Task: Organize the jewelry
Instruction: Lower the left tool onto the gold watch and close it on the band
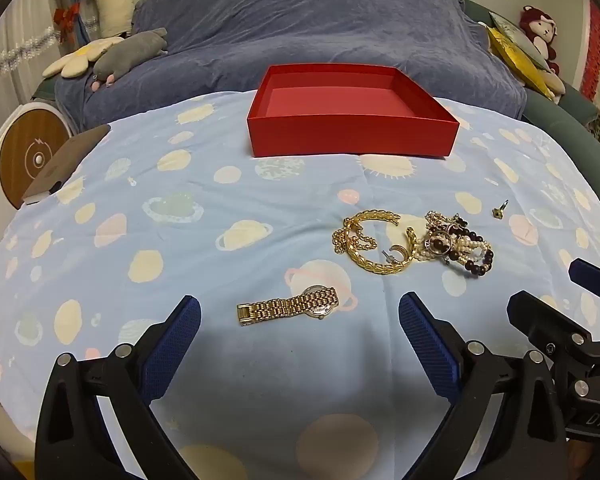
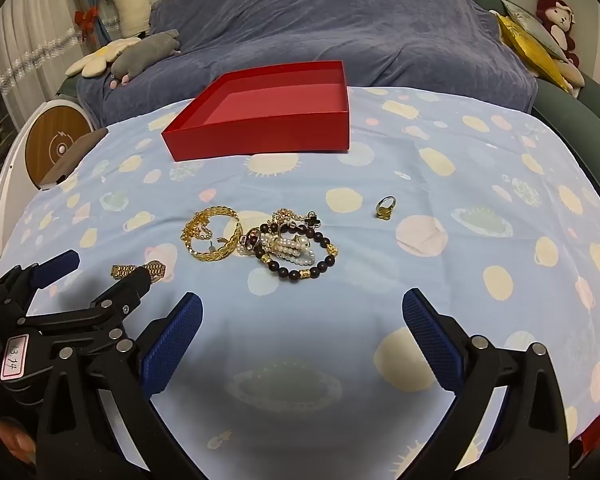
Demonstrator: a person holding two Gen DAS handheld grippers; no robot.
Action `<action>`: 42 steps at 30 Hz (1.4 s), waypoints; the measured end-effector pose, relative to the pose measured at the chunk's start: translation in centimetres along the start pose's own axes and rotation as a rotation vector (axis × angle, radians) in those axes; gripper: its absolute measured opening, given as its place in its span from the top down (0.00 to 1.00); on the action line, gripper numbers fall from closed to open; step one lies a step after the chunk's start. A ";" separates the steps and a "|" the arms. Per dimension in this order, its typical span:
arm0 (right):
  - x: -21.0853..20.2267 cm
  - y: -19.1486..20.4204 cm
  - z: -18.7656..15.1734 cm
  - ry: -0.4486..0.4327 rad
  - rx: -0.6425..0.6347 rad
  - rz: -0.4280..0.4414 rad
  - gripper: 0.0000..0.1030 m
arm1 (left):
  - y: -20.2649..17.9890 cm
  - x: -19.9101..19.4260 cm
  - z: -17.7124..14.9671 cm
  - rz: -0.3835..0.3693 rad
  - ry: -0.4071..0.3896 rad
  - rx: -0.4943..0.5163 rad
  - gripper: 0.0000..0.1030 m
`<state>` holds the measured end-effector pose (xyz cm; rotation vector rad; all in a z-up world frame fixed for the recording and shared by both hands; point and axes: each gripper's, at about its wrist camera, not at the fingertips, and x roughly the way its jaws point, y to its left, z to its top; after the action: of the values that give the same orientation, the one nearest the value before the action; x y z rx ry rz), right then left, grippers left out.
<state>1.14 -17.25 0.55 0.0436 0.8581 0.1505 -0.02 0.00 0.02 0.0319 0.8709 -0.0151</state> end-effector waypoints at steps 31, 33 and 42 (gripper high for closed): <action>0.0 -1.2 -0.1 0.015 0.023 -0.013 0.05 | 2.6 1.6 -1.2 -0.060 0.053 -0.020 0.06; 0.0 -1.3 -0.1 0.018 0.023 -0.012 0.05 | 2.4 1.7 -1.2 -0.061 0.043 0.004 0.06; 0.3 -1.9 -0.2 0.028 0.037 -0.012 0.05 | 1.4 3.9 -0.7 -0.087 0.066 0.086 0.29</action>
<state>1.37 -19.13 0.02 0.0714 0.8890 0.1237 2.03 1.41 -3.41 0.0757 0.9373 -0.1339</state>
